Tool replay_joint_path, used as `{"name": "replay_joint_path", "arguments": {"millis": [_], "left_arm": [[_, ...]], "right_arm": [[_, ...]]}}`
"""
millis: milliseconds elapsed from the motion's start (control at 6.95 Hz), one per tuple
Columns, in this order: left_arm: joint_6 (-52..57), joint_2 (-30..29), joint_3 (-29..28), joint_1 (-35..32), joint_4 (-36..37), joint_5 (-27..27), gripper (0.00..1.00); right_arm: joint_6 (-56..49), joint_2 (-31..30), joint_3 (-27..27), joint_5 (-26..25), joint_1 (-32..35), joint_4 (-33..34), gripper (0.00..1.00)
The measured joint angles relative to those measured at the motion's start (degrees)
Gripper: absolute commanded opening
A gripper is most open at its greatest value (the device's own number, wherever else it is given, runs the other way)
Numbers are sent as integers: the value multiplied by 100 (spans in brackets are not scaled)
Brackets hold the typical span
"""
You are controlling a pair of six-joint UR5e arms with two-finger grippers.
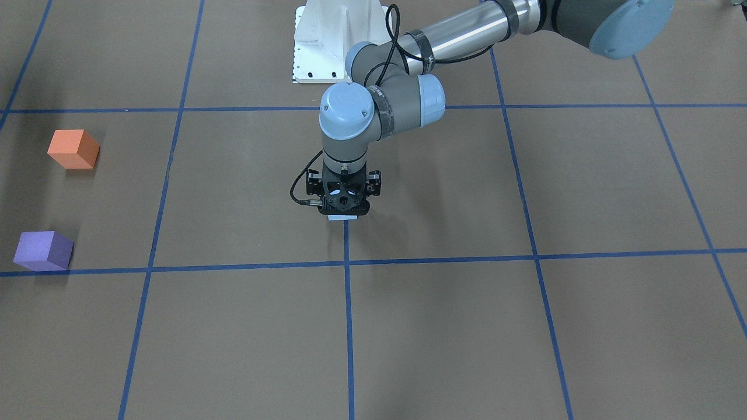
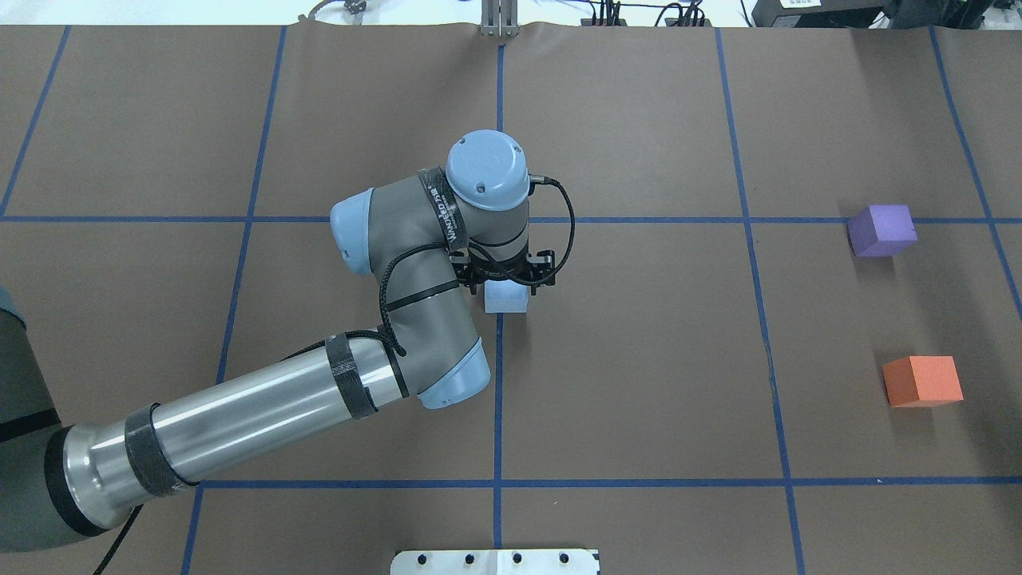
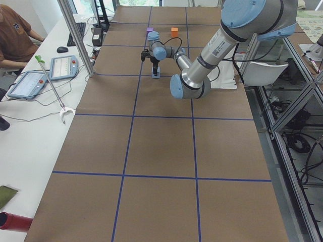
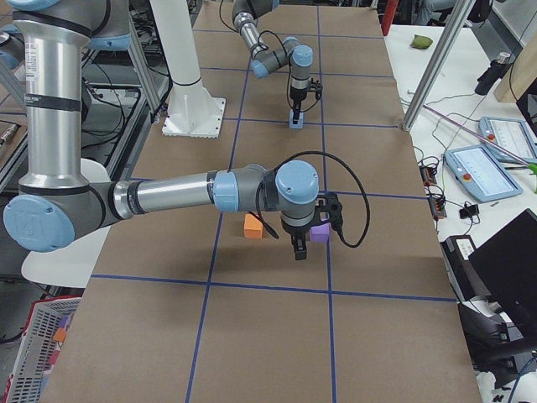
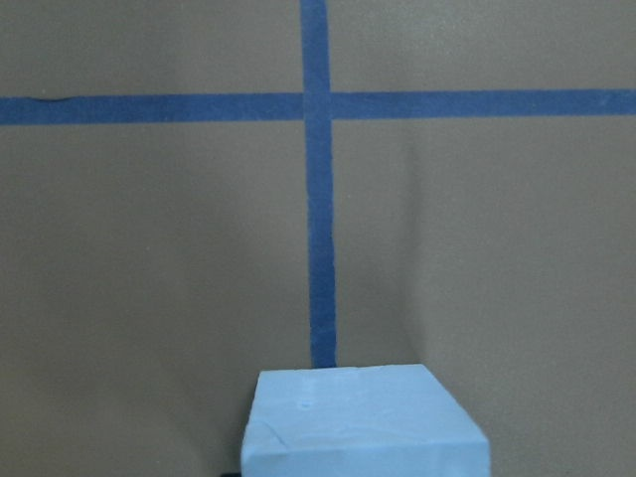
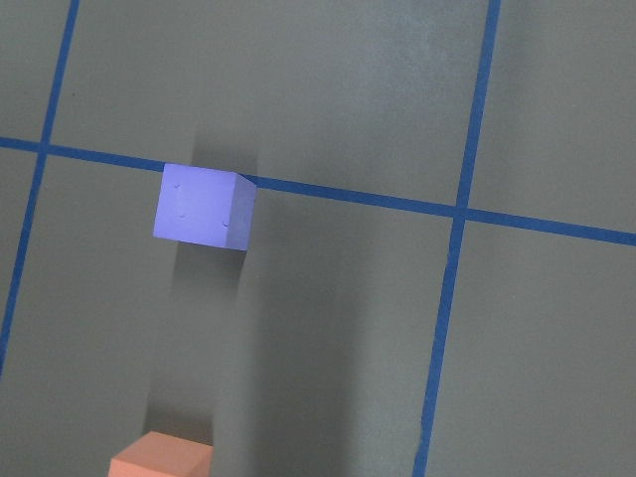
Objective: Place blue block between orange and purple blocks
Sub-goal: 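Carry the light blue cube with the left gripper to the table center, then release the light blue cube and raise the left gripper while the right gripper approaches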
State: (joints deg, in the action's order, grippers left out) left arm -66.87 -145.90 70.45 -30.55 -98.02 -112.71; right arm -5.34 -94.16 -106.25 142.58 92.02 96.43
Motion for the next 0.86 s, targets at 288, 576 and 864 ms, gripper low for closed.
{"name": "replay_joint_path", "arguments": {"millis": [288,576,864], "left_arm": [[-1,2,267,-292,66,-369,100],[47,136,958,-956,544,-1243,100],[659,1003,2149,-1385,1165,-1470,100]], "right_arm": [[848,171,-490,11,-182,121,100],[1722,792,-1152,-91,-713,991,100],[2899,2186,-1663,-646,-1674,2431,100]]}}
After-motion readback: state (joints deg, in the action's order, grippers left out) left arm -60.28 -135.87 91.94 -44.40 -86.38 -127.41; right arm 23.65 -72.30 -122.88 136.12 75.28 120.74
